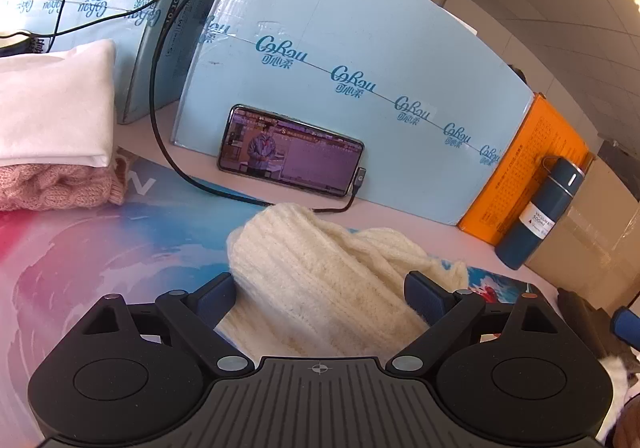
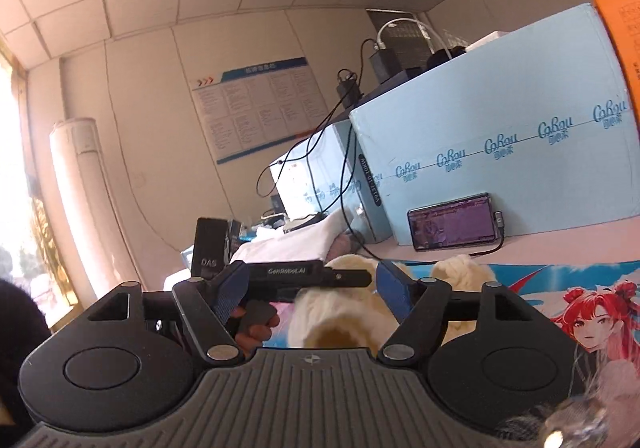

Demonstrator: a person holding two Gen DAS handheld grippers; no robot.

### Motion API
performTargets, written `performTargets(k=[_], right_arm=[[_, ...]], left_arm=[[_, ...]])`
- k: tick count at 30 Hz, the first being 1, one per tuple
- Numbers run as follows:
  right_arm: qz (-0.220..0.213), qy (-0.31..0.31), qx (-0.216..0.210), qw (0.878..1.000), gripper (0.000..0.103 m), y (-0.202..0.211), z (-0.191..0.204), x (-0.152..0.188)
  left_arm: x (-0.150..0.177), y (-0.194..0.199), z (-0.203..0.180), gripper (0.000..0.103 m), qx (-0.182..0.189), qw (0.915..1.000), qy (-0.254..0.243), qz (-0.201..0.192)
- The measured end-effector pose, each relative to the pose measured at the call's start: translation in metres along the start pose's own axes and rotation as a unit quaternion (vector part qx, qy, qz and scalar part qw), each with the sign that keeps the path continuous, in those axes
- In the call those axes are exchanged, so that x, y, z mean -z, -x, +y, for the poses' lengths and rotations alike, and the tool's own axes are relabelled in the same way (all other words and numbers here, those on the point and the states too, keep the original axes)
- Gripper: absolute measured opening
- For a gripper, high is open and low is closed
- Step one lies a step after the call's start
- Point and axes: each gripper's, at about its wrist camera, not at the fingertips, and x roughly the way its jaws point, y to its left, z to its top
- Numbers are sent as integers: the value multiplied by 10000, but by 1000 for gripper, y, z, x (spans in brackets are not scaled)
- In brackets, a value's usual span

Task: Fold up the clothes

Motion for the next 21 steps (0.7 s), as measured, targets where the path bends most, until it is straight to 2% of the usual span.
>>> performTargets(k=[1,4,8,13,15,18,21], right_arm=[[-136,-199,237,9994,80,1,-8,-2],[-193,-587,1443,9876,81,-8,-29,-1],[513,-924,2519,9620,80,-35,-56,11],[952,-795,3001,9458,78,-52,-61,24],[1079,-755,3061,9428,75,-55,-60,30],[1249,-585,3168,9384,65,-61,-56,38],[1359,-354,3249,9353,49,-67,-50,40]], left_arm=[[0,0,-1,93,-20,10000,-23,10],[1,0,-1,93,-79,9999,-63,25],[2,3,-1,93,-86,9999,-98,24],[9,8,-4,93,-127,9996,-242,65],[15,14,-5,93,-159,9994,-294,51],[27,32,-10,93,-470,9975,-487,-193],[39,55,-21,94,-780,9928,-721,-562]])
